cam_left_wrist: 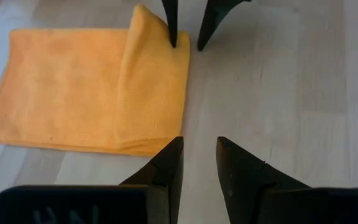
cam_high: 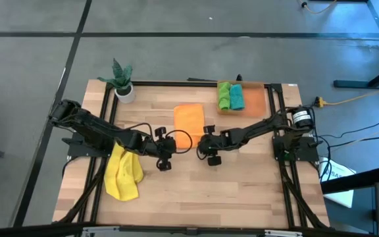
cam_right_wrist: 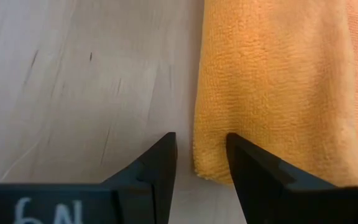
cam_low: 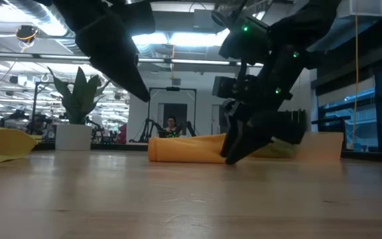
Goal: Roll microfiber towels into tight, uniform cylinder then place into a basket
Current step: Fold the orange towel
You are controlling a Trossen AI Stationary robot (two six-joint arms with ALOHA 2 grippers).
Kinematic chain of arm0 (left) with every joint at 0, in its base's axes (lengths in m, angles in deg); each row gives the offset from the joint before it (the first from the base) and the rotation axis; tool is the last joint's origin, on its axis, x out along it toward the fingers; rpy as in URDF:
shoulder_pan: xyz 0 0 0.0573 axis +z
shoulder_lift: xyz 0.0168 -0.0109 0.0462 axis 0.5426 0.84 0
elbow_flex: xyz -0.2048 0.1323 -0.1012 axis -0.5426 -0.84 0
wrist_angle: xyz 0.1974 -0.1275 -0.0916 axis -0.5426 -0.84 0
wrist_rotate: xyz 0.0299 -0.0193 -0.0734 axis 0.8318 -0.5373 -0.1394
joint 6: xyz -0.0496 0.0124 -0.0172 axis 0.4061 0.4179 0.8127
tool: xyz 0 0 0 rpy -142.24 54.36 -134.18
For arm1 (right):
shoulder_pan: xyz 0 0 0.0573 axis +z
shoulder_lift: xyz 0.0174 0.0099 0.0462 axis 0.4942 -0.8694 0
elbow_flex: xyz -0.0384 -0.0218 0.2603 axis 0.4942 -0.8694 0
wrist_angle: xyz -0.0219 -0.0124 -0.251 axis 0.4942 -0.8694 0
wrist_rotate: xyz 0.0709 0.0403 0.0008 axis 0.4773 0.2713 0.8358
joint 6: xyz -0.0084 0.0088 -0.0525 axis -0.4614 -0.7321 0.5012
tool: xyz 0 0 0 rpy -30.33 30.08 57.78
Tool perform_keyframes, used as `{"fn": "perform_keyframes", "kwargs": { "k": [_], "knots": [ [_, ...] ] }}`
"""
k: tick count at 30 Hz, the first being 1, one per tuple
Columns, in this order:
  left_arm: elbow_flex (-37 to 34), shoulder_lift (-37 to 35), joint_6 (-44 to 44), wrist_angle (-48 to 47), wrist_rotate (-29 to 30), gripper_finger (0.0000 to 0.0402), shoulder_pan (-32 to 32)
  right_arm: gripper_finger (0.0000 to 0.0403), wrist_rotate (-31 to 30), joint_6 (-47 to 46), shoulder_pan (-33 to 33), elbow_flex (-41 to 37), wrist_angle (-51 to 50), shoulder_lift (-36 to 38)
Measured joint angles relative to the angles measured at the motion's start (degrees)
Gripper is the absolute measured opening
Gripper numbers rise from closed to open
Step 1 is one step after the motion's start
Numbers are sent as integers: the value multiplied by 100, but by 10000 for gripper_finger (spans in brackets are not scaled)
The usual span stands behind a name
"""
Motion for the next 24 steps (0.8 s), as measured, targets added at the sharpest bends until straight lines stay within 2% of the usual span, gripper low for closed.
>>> {"fn": "perform_keyframes", "kwargs": {
  "k": [5,10,19,24],
  "knots": [
    [-111,182,-458,143,-25,86,7,146,-9,-15,-4,-8,80,-12],
    [-379,568,-1102,869,-7,86,71,146,-1,-22,-7,12,89,-17],
    [-337,848,-1085,1088,-78,86,391,146,59,-25,-11,133,68,-40],
    [-337,848,-1051,1081,-399,86,534,146,66,-22,-11,135,71,-40]
  ]
}}
